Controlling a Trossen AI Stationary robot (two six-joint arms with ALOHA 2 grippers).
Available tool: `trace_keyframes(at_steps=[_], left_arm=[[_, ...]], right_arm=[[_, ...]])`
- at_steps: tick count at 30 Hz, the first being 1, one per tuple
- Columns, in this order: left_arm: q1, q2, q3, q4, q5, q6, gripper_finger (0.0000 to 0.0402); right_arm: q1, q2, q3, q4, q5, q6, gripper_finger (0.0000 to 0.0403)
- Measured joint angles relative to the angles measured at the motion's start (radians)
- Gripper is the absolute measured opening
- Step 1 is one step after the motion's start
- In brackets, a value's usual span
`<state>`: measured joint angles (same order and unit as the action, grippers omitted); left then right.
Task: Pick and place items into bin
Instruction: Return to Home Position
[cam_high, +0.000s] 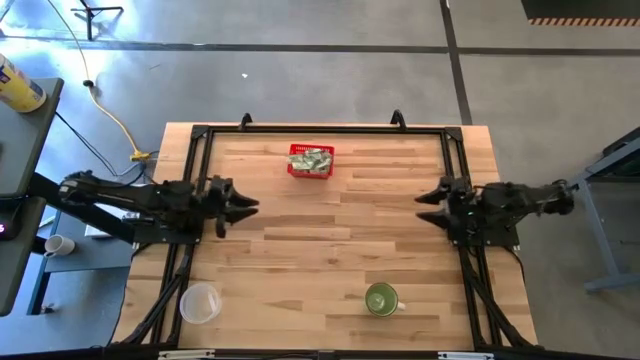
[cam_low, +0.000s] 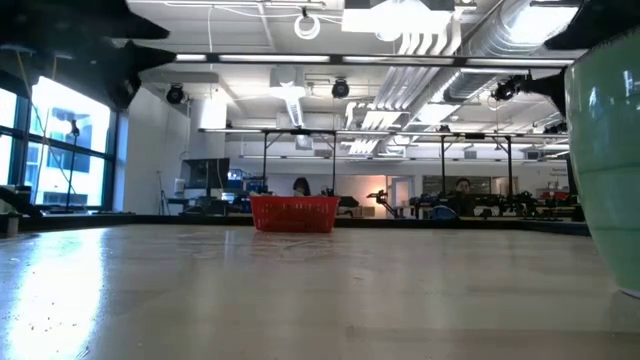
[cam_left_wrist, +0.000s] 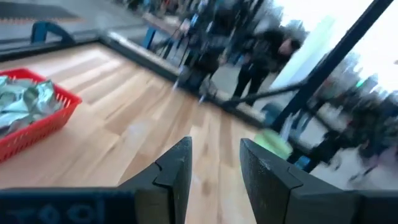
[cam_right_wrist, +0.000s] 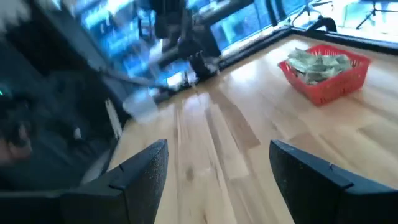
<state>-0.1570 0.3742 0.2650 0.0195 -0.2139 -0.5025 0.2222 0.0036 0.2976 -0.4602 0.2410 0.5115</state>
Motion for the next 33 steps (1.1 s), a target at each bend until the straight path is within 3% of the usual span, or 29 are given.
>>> trace_keyframes(at_steps=[2,6,8,13,17,33], left_arm=[[0.0,-0.119,-0.058,-0.008,0.001,-0.025,0.017],[0.0,-0.331,-0.137,-0.037,0.068,-0.034,0.017],[0.0,-0.377,-0.143,-0.07,0.075,-0.012,0.017],[-0.001,-0.33,-0.127,-0.12,0.03,0.08,0.017],[0.0,-0.313,-0.129,-0.156,0.02,0.08,0.017],[0.0,-0.307,-0.129,-0.258,0.022,0.079,0.017]], right_arm=[[0.0,0.001,-0.095,0.174,0.01,0.045,0.027],[0.001,0.002,-0.285,0.621,-0.08,0.014,0.027],[0.0,0.008,-0.279,0.611,-0.011,0.006,0.027],[-0.001,0.02,-0.259,0.556,0.246,0.004,0.027],[-0.001,0.024,-0.259,0.545,0.361,0.004,0.027],[-0.001,0.024,-0.259,0.546,0.38,0.004,0.027]])
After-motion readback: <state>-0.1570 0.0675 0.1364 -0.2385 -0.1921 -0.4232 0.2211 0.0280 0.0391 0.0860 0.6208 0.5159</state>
